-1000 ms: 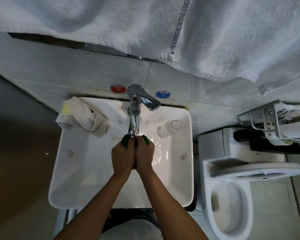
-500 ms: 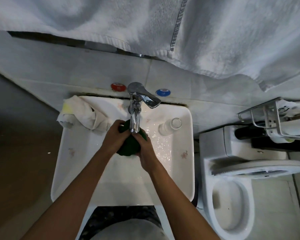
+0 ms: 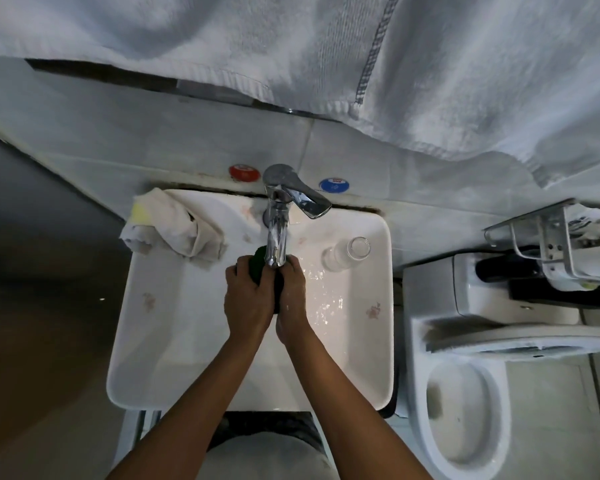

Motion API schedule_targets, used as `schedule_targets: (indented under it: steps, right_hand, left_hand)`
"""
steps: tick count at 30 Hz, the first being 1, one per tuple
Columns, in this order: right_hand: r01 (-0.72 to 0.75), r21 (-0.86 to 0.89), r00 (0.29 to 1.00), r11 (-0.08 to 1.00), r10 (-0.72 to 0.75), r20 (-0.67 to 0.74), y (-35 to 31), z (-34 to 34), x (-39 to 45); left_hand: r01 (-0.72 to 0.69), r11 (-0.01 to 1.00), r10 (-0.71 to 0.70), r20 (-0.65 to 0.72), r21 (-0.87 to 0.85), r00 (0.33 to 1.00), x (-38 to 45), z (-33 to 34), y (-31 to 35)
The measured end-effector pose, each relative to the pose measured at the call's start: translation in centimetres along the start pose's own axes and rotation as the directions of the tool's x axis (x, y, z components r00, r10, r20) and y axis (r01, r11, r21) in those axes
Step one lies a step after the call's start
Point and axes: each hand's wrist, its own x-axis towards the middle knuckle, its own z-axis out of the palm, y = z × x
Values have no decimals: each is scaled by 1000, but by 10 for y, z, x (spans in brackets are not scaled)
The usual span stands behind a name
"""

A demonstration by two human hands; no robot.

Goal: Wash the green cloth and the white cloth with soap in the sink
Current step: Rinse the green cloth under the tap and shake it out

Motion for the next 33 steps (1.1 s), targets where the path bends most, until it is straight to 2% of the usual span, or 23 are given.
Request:
schedule_targets:
  steps: [5,9,11,14,16,19,21,23,25,28,29,31,33]
  right_hand:
    - [-19,32,993,999,23,-118,9,-2,0]
    - [104,-152,968,983,-135,-210,9,-6,2]
    - [137,-241,947,961,-198,-254,8,-6,3]
    - [141,-277,931,951,-222,-289,8,-2,4]
    - [130,-223,952,966,-184,-246,9,-1,4]
    - [73,-144,992,987,-86,-90,5,-6,1]
    - [-33,-125,999,992,32,-7,-1,-9,-1]
    - [-169,-159,984,973,177,34,-5,-14,-2]
    - [-237,-181,967,955,249,49,-4,-17,-2]
    - [-183,-98,983,978,183,-5,3,-18,-3]
    - [-141,-56,989,988,139,-42,3,-18,-4]
    - [-91,15,991,996,92,-100,2,-18,-3]
    - [-96,78,987,992,105,-125,1,-18,-5]
  left_hand:
    - [25,996,-23,18,-89,1000,-3,1,4]
    - [-93,993,95,24,-71,995,-1,0,6]
    - [-104,994,106,41,-45,994,0,-1,5]
    - [-95,995,96,126,-13,987,4,-5,3]
    - [-52,997,61,181,-54,982,8,-10,3]
    - [37,977,14,235,-211,972,10,-21,4]
    - [82,948,9,284,-307,959,9,-28,0]
    - [92,939,32,349,-332,937,8,-32,-7]
    - [62,944,85,420,-324,903,4,-34,-11]
    - [36,946,127,470,-322,874,-5,-32,-8]
    - [50,927,140,467,-371,873,-7,-31,-9]
    - [93,921,73,403,-378,912,-9,-27,-5]
    - [116,949,-23,301,-293,953,-3,-18,-6]
